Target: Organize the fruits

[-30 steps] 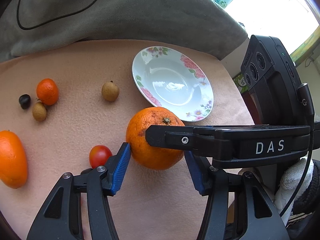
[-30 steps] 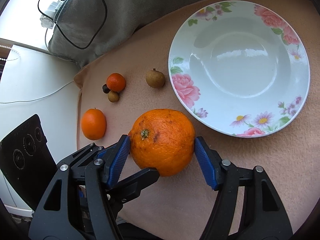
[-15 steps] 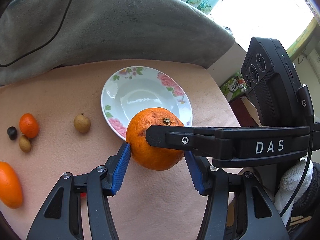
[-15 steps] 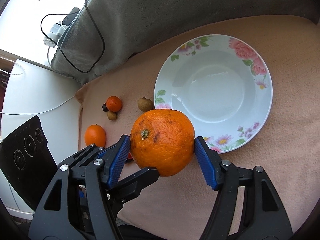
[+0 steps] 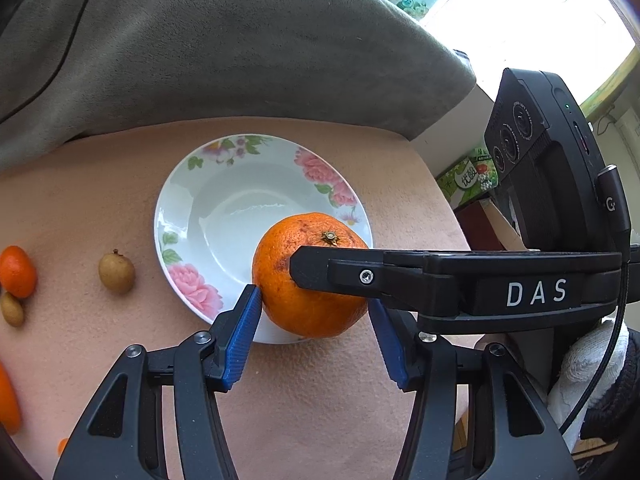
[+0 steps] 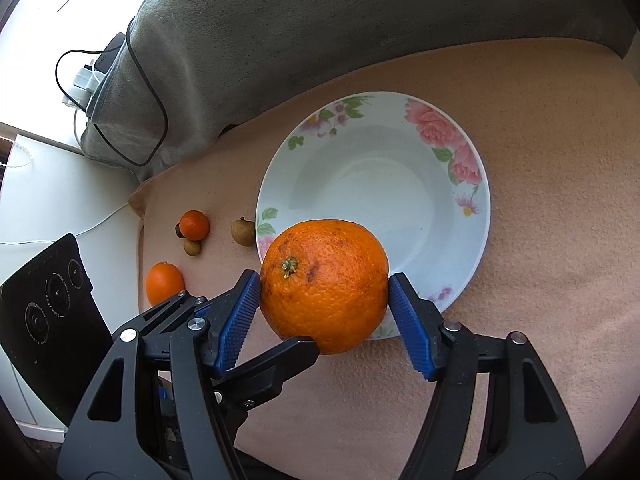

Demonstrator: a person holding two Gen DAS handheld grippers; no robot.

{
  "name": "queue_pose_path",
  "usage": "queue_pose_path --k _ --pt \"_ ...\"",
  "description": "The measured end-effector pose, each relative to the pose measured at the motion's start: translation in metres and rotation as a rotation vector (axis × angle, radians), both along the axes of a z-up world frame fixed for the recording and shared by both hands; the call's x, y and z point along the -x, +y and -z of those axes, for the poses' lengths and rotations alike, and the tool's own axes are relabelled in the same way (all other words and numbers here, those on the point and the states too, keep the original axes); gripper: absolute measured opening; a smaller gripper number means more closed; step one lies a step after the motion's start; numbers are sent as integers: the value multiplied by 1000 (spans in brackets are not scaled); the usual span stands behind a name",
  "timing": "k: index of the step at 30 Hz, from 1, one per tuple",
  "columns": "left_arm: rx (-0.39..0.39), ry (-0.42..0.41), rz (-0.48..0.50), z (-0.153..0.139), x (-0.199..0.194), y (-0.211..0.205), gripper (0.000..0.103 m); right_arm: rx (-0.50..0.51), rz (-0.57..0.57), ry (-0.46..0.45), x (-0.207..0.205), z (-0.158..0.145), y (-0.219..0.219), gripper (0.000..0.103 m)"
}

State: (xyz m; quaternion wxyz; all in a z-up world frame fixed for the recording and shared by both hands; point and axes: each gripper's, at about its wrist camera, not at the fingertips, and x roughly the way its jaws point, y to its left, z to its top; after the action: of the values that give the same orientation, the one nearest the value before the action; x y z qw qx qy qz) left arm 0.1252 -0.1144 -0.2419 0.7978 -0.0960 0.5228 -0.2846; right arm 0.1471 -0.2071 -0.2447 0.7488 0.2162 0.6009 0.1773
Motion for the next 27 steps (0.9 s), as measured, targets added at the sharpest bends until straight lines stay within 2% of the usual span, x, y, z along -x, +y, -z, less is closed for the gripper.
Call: queue_pose_path --k 7,17,22,24,27 --pt "-5 -26 -7 -11 -2 1 52 40 24 -51 -11 -14 -13 69" --pt "-30 -52 -56 -30 6 27 52 77 55 -99 -3 -32 -20 69" --pt "-48 -59 -97 -38 11 41 57 101 55 -122 3 -38 -13 74" --pt "-56 -60 -115 -39 13 45 63 114 46 -130 5 -40 -7 75" --pt "-77 -65 -143 -42 16 55 64 133 31 -143 7 -42 1 75"
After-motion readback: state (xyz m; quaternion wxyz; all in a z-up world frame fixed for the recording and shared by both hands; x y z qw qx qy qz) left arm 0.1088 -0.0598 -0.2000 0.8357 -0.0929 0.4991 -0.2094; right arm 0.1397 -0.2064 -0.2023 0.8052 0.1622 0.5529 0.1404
